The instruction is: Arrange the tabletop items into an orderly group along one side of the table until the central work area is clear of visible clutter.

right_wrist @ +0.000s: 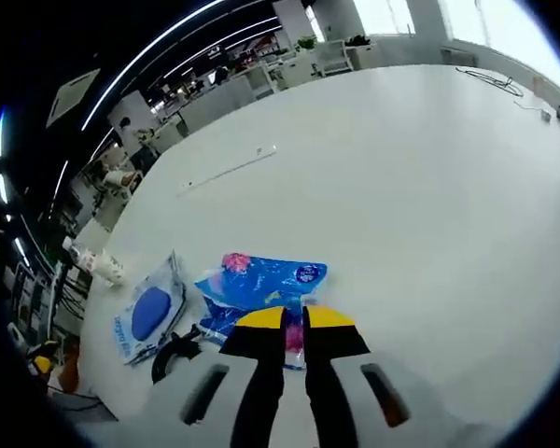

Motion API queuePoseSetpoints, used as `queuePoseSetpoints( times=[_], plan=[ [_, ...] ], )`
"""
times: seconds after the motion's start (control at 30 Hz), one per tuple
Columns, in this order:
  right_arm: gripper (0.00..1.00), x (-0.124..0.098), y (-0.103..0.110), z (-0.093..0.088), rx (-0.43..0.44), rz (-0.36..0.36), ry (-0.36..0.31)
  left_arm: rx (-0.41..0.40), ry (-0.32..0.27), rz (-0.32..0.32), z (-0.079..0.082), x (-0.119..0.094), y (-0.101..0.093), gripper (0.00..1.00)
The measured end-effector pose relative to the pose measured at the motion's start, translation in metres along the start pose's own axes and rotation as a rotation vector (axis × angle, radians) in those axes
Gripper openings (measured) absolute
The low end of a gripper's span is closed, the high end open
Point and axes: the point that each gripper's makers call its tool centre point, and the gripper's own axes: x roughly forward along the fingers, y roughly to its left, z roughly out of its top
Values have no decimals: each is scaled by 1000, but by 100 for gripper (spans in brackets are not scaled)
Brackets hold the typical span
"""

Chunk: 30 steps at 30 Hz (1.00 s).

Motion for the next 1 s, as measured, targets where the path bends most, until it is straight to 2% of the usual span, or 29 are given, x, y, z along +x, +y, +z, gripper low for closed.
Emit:
queuePoseSetpoints(
  times=[0.17, 0.43, 0.8, 1.0],
  plan=[
    [4, 0, 4, -4, -15, 5, 11, -3, 6, -8, -3, 3, -1, 48],
    [5, -2, 23, -15, -60, 19, 33, -4, 4, -30, -3, 12, -4, 48],
    [6, 7, 67, -31, -158, 79, 72, 26, 56, -90, -10, 35, -14, 48],
    [6, 11, 84, -36, -204, 112, 91, 45, 104, -124, -18, 49, -16, 48]
  ],
)
